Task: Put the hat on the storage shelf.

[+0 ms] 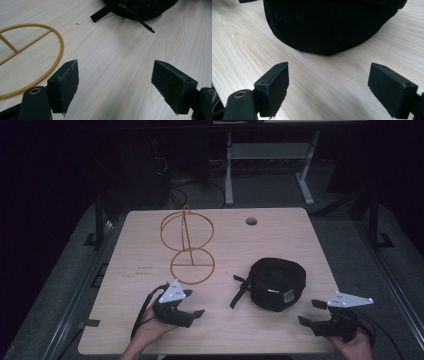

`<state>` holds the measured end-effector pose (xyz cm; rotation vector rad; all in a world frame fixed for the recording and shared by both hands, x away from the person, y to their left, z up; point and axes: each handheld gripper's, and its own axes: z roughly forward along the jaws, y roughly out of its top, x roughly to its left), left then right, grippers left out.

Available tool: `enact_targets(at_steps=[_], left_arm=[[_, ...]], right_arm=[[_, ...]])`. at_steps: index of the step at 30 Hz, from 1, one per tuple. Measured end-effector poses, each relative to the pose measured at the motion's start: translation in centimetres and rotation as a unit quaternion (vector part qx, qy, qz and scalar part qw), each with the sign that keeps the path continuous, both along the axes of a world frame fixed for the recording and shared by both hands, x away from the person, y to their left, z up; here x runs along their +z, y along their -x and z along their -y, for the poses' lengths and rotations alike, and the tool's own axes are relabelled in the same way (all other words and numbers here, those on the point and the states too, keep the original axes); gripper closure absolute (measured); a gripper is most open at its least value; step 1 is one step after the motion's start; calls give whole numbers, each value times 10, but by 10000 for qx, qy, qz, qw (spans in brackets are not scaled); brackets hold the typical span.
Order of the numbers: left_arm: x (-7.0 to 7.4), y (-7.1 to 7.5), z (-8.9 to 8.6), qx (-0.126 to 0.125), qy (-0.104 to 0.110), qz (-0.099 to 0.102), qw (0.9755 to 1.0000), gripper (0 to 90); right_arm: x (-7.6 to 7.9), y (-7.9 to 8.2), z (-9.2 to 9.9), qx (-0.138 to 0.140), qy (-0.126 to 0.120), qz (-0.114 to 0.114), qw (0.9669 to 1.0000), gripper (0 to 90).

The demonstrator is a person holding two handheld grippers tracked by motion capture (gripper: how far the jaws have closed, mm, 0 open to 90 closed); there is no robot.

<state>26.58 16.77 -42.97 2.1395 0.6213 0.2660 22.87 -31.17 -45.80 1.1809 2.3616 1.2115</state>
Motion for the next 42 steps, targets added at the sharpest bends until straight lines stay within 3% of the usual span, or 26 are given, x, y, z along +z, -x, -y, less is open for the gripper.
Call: enact_targets(at_steps=[16, 28, 37, 42], left_arm=[[23, -7, 34, -469, 34, -71, 9989, 218], [43, -15, 70, -903, -30, -49, 9959, 218], [50, -21, 96, -1149, -103, -16, 9933, 219], [52, -28, 119, -1317, -177, -42, 9911, 221]], right_arm=[[-1, -1, -2, 34, -43, -15, 10000, 157], [0, 0, -1, 39, -98, 26, 9999, 158], [0, 0, -2, 46, -86, 20, 10000, 158], [0, 0, -2, 77, -67, 47, 9999, 158]])
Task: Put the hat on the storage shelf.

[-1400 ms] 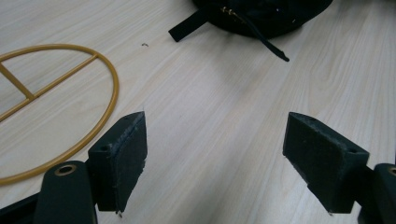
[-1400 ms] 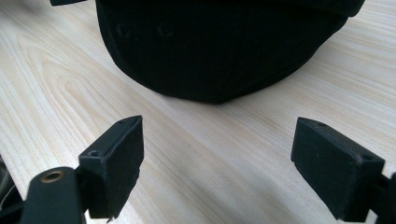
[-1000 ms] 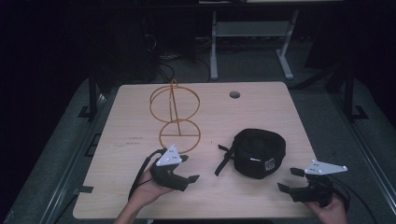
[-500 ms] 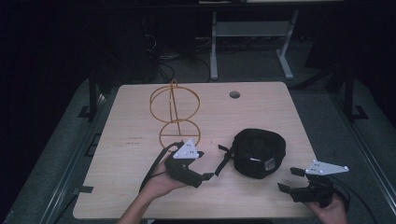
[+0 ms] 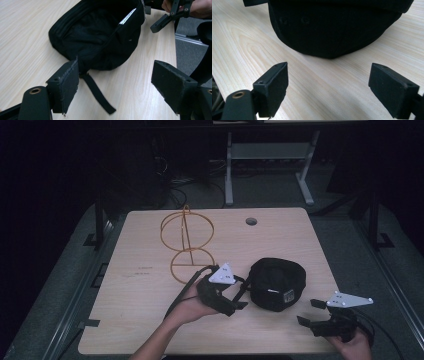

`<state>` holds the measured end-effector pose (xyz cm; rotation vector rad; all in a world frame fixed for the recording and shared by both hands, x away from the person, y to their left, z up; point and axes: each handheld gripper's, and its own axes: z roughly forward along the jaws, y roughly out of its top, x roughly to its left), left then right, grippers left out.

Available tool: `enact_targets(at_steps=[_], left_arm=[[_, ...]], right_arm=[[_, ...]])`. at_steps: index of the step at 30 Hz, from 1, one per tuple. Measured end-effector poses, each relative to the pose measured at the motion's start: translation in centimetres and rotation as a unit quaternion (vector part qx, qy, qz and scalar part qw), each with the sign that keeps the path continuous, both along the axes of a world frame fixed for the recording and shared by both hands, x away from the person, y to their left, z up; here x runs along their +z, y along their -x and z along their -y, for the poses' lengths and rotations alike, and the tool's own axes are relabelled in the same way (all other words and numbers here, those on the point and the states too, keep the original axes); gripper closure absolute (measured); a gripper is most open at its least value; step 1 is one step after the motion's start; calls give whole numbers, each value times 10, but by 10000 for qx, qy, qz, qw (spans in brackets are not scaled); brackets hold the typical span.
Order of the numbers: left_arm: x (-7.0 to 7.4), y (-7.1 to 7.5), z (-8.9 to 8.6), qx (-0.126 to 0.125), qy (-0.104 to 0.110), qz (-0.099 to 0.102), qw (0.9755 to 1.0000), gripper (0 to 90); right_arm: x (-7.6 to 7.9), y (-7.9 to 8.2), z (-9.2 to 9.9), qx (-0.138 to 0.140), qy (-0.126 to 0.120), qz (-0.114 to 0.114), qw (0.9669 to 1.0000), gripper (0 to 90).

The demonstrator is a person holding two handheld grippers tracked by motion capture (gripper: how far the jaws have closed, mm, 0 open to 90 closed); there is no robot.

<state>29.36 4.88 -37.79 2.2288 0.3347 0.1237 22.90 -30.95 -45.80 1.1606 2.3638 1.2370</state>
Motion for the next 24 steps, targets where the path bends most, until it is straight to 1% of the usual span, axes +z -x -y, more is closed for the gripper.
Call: enact_targets(at_steps=[1, 2, 3, 4, 5, 6, 7, 8, 9, 11, 12, 17, 19, 24], left_arm=[[0, 0, 0, 0, 0, 0, 10000, 223], [1, -3, 7, -65, -5, -27, 10000, 226], [1, -4, 11, -84, -18, -28, 10000, 227], [1, -4, 11, -84, -18, -28, 10000, 228], [3, -6, 18, -150, -6, -13, 9999, 229], [4, -6, 22, -195, -16, -16, 9998, 234], [4, -6, 22, -195, -16, -16, 9998, 236], [5, -7, 29, -243, -30, -8, 9997, 236], [6, -8, 33, -287, -41, -6, 9996, 236], [6, -8, 36, -322, -79, -1, 9995, 238], [6, -10, 42, -368, -105, -6, 9993, 241], [4, -14, 55, -480, -230, -33, 9986, 275], [3, -16, 60, -540, -352, -33, 9979, 296], [-1, -20, 67, -585, -449, -64, 9973, 330]], right_arm=[[0, 0, 0, 0, 0, 0, 10000, 158], [0, 0, -1, 13, 27, -11, 10000, 158], [0, 1, -1, 13, 29, -15, 10000, 158], [0, 1, 0, 14, 20, -10, 10000, 158], [1, 1, 0, 5, 7, -1, 10000, 158], [1, 1, 0, 3, -3, 4, 10000, 158], [0, 1, 0, 4, -9, 15, 10000, 158], [0, 1, 1, 2, -4, 16, 10000, 158], [0, 1, 1, 2, 2, 12, 10000, 158], [0, 0, 0, 14, 19, 13, 10000, 158], [0, 1, 0, 18, 22, 8, 10000, 158], [1, 1, 1, 1, -13, 20, 10000, 158], [0, 1, 1, 5, -5, 15, 10000, 158], [0, 2, 1, 17, 9, 17, 10000, 159]])
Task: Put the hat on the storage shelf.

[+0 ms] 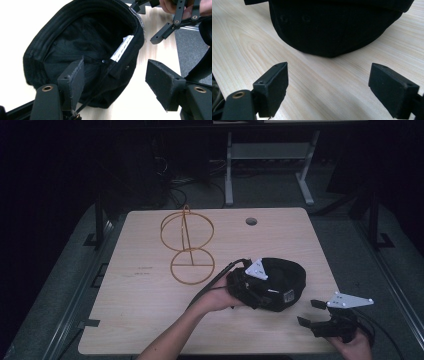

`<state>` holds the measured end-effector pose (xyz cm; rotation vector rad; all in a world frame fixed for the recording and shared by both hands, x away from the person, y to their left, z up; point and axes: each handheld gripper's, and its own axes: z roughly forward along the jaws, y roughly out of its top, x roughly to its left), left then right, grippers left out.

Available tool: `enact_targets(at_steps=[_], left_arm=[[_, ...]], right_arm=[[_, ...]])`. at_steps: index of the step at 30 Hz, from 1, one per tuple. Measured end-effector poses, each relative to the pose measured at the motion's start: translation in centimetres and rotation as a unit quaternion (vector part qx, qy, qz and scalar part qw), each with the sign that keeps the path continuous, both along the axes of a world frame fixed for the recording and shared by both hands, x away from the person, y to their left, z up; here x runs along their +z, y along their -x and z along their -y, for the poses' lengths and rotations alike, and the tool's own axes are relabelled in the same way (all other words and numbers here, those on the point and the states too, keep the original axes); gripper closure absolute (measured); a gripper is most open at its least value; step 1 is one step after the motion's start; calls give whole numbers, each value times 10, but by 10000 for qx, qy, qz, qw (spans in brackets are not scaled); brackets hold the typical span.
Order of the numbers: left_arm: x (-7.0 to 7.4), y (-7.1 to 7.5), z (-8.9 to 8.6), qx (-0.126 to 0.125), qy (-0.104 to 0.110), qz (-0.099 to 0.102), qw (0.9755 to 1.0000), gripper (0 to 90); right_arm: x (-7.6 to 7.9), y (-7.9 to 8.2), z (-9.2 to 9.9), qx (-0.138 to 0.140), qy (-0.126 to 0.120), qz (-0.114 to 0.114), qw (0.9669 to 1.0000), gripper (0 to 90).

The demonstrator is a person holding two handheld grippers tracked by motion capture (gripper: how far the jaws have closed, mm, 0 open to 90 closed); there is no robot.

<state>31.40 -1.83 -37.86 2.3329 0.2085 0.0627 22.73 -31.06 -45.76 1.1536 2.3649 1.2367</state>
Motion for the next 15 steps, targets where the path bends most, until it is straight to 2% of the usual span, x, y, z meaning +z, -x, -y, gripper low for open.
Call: enact_targets(at_steps=[5, 6, 10, 11, 15], left_arm=[[-3, -3, 5, -98, -88, -41, 9999, 385], [-5, -5, 6, -135, -168, -42, 9998, 397], [-7, -5, 8, -198, -193, -73, 9996, 463], [-8, -5, 10, -284, -253, -64, 9993, 480], [-9, -4, 13, -368, -306, 21, 9989, 576]], right_arm=[[0, 0, 1, -17, -20, 1, 10000, 158], [-1, -1, 1, -8, 3, 4, 10000, 158], [-1, 0, 0, 2, 13, 0, 10000, 158], [-1, 0, 0, 4, 15, 1, 10000, 158], [-1, 0, -1, 22, 43, 1, 10000, 158]])
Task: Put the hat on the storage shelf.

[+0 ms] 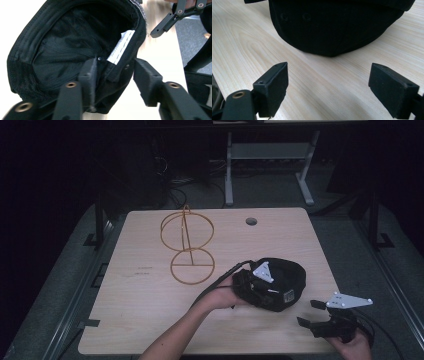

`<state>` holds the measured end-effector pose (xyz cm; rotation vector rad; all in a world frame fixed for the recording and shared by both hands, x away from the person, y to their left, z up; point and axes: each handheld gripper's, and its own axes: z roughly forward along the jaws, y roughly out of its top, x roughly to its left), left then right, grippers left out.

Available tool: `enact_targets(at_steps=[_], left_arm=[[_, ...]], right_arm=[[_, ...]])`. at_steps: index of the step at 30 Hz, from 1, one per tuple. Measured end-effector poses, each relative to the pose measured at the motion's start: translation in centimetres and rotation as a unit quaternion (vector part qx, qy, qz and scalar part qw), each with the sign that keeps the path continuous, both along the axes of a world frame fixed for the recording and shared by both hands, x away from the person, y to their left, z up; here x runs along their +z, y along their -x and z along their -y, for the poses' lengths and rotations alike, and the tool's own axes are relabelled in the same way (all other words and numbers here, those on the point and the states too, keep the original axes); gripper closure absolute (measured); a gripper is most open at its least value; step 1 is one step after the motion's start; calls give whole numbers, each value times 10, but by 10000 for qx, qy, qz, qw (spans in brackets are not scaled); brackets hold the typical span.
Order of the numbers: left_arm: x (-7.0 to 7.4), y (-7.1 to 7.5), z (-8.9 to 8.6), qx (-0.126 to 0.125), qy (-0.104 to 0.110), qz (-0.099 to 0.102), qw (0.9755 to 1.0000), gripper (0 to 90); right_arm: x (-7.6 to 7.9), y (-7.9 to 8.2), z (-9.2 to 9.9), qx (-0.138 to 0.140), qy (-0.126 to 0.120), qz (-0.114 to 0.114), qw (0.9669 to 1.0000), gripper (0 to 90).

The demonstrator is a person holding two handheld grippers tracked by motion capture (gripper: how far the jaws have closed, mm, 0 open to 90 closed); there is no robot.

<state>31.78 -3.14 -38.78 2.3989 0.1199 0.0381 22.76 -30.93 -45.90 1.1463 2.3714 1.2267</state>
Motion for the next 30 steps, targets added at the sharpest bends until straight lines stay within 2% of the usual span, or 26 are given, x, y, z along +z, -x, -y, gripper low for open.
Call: enact_targets(at_steps=[3, 13, 15, 20, 24, 30], left_arm=[[1, 0, 1, -58, 33, -4, 10000, 653], [6, 0, 6, -173, 194, -30, 9997, 761], [7, 0, 6, -181, 211, -37, 9996, 773], [12, -3, 3, -115, 454, -170, 9988, 795], [15, -5, 1, -47, 551, -219, 9982, 800], [31, -11, -4, 105, 766, -274, 9966, 805]], right_arm=[[0, 0, -1, -3, 16, -33, 10000, 158], [0, 0, -1, -11, -32, -20, 10000, 154], [0, 0, -1, -15, -38, -21, 10000, 154], [2, 1, -3, -26, -105, 24, 9999, 151], [4, 1, -4, -51, -134, 66, 9999, 148], [8, 2, -9, -49, -262, 221, 9994, 148]])
